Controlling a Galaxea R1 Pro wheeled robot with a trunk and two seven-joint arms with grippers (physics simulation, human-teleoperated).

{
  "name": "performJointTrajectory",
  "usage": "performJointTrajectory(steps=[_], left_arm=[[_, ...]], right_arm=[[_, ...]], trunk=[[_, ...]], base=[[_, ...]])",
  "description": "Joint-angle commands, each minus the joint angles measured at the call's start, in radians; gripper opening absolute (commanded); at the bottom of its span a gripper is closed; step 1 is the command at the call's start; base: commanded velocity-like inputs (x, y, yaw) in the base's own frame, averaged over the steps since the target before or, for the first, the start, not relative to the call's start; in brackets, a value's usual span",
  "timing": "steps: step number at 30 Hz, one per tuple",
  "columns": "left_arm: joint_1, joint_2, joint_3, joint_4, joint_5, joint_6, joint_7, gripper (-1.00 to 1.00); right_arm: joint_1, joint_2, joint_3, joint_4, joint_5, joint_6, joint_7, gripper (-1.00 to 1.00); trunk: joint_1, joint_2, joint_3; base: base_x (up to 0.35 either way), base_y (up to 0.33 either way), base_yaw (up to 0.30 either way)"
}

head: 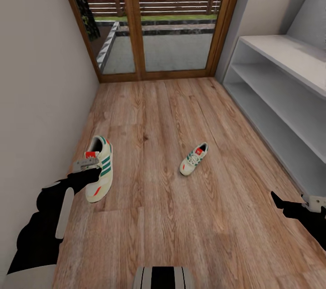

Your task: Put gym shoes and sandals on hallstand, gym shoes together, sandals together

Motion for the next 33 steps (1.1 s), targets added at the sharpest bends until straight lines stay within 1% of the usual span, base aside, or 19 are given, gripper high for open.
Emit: performJointTrajectory(steps=[1, 6, 17, 33], left_arm=[[0.000, 0.000, -0.001, 0.000, 0.000, -0.001, 0.000, -1.00], [0.000, 0.000, -0.004, 0.002, 0.000, -0.008, 0.001, -1.00], [0.000, -0.001, -0.007, 0.010, 0.000, -0.012, 0.001, -1.00], [0.000, -0.001, -0.009, 0.011, 0.000, -0.012, 0.001, -1.00]], right_arm=[[0.000, 0.000, 0.000, 0.000, 0.000, 0.000, 0.000, 1.00], [0.000, 0.000, 0.000, 0.000, 0.000, 0.000, 0.000, 1.00], [0.000, 0.000, 0.000, 0.000, 0.000, 0.000, 0.001, 1.00], [0.000, 0.000, 0.000, 0.000, 0.000, 0.000, 0.001, 1.00]], trunk=[[0.000, 0.000, 0.002], [0.000, 0.000, 0.009], [0.000, 0.000, 0.014], [0.000, 0.000, 0.015]], base=[[0.000, 0.000, 0.042], [0.000, 0.020, 0.059], [0.000, 0.162, 0.022], [0.000, 0.018, 0.001]])
